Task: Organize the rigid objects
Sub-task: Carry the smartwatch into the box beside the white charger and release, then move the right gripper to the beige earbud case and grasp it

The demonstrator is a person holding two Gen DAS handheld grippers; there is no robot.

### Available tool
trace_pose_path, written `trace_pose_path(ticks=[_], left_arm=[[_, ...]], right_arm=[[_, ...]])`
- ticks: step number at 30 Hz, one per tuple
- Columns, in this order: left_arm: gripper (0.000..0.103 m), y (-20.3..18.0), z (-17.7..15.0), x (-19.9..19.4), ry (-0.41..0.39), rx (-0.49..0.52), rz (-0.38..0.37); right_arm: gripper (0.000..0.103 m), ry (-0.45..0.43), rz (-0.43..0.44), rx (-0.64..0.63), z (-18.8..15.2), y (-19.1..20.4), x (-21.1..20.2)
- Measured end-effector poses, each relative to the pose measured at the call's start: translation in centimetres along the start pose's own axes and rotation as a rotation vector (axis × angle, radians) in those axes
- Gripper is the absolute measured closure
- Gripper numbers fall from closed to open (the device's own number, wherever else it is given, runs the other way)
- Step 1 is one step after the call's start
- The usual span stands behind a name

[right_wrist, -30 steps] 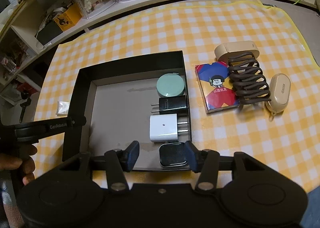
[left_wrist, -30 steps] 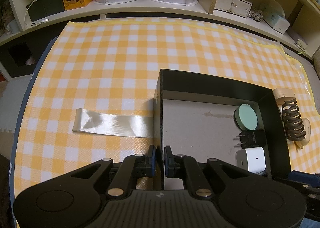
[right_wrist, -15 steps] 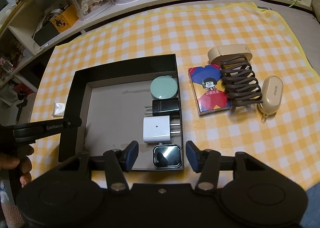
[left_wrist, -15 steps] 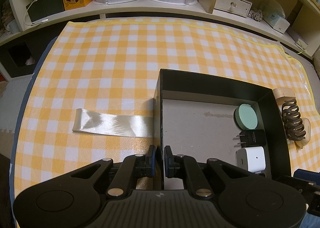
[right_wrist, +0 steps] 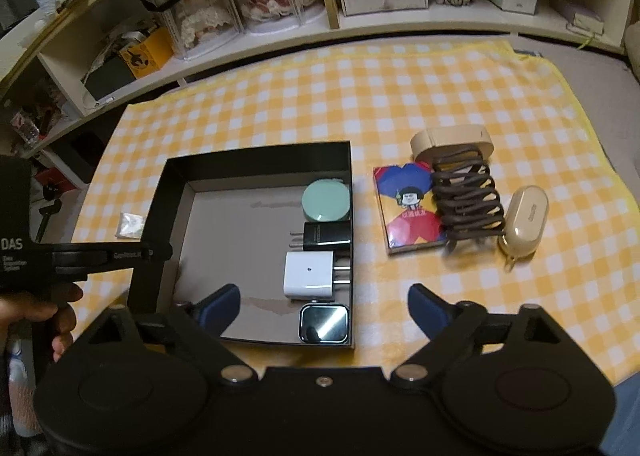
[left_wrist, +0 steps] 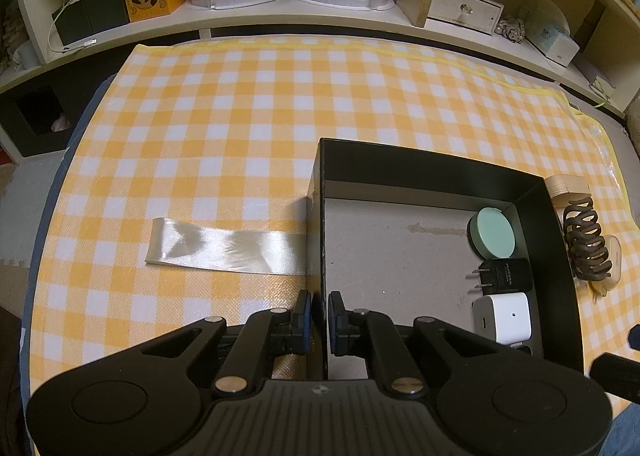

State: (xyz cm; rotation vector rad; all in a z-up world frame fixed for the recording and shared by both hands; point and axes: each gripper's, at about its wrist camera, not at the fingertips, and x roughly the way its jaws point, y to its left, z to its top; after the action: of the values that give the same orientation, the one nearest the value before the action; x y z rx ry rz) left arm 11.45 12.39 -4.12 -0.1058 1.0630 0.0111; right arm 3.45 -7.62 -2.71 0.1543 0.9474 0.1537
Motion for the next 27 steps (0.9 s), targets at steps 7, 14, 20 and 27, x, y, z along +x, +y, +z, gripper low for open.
trace_pose_path(ticks=[7,14,20,27], left_arm=[[0.093,0.0,0.0,0.0,-0.001,0.001,0.001],[0.093,-0.1,-0.1,0.0,-0.001,0.001,0.001],[0.093,0.0,0.0,0.0,-0.001,0.003,0.003],[0.093,0.2,0.4,0.1,-0.001,0.006,0.006]], right_arm=[[0.0,-0.037,0.022,-0.002,0.1,-0.7,-0.9],[0.0,-0.064,0.003,-0.025,0.7,-2.1,-1.3],[0.0,-0.082,-0.036,0.008,2.4,-5.7,-0.9],[0.0,-0.127,-0.11,0.048,3.8,-10.2,0.8]])
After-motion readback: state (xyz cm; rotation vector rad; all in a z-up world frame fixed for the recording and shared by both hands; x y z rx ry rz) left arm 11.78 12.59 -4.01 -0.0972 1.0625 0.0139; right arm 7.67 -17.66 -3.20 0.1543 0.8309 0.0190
